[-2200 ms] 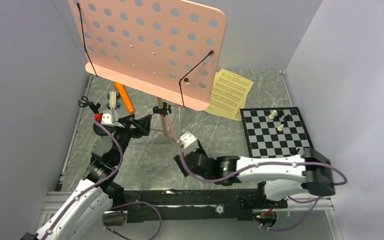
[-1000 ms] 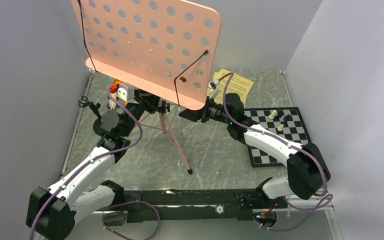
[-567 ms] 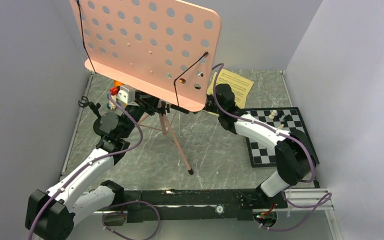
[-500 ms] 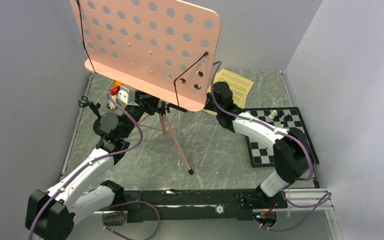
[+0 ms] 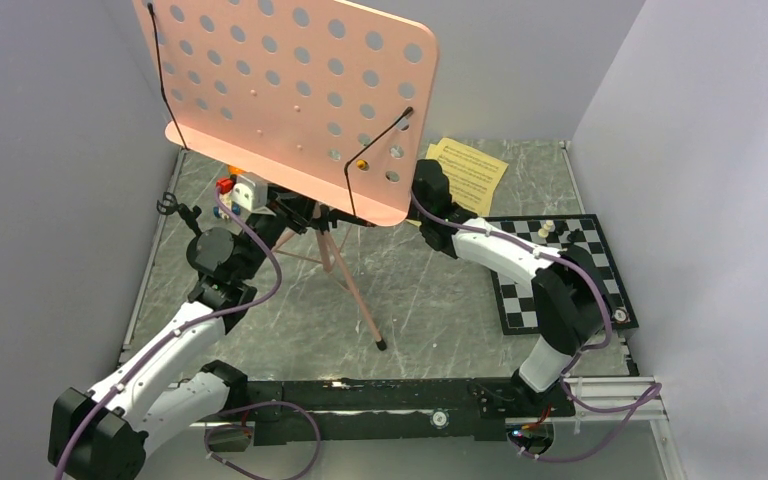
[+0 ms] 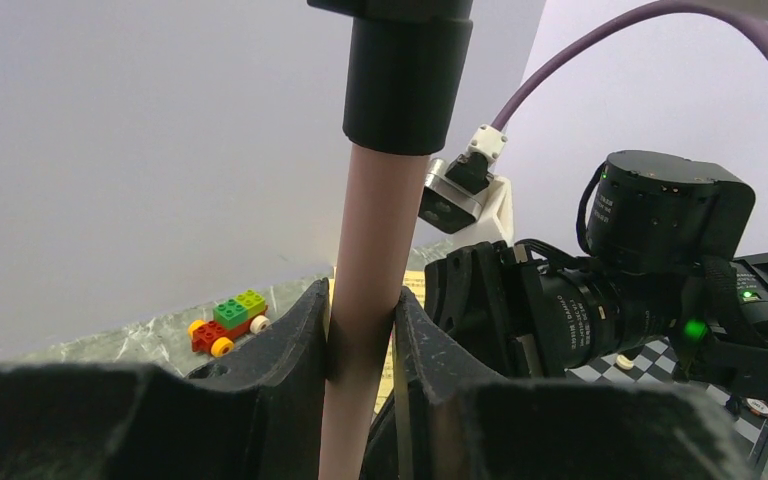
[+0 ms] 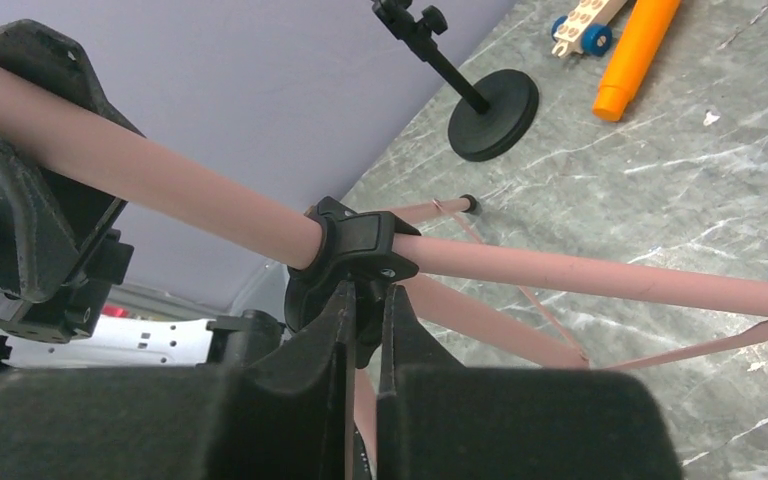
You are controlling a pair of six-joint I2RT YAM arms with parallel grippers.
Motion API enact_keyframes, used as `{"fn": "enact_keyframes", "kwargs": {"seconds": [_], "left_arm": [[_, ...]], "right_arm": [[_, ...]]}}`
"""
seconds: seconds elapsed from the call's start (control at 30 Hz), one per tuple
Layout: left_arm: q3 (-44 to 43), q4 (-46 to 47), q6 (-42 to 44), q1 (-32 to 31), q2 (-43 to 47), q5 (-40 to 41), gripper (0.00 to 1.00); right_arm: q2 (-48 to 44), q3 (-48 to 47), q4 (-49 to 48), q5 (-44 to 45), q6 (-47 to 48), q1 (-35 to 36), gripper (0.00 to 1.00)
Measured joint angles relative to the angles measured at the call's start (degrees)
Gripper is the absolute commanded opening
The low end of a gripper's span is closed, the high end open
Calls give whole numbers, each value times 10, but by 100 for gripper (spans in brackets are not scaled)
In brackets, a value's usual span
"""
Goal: Pack up the instrument practice props
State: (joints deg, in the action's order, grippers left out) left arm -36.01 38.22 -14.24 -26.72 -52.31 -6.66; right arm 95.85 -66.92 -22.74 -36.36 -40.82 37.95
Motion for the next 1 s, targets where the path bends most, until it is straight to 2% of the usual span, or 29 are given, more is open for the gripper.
{"fn": "enact_keyframes", "kwargs": {"seconds": [0.2,0.3,0.47,1.0], "left_arm": [[2,-2,0,0,4,1,0],[3,-4,0,0,7,4,0],[13,-7,-3,-4,20,-5,0],[22,1,-9,-4,27,1,0]], "right_arm": [[0,0,-1,-3,9,1,0],[-18,23,-21,28,53,14,0],[-80,114,-102,165,204,76,0],[-71,226,-336,369,594,191,0]]}}
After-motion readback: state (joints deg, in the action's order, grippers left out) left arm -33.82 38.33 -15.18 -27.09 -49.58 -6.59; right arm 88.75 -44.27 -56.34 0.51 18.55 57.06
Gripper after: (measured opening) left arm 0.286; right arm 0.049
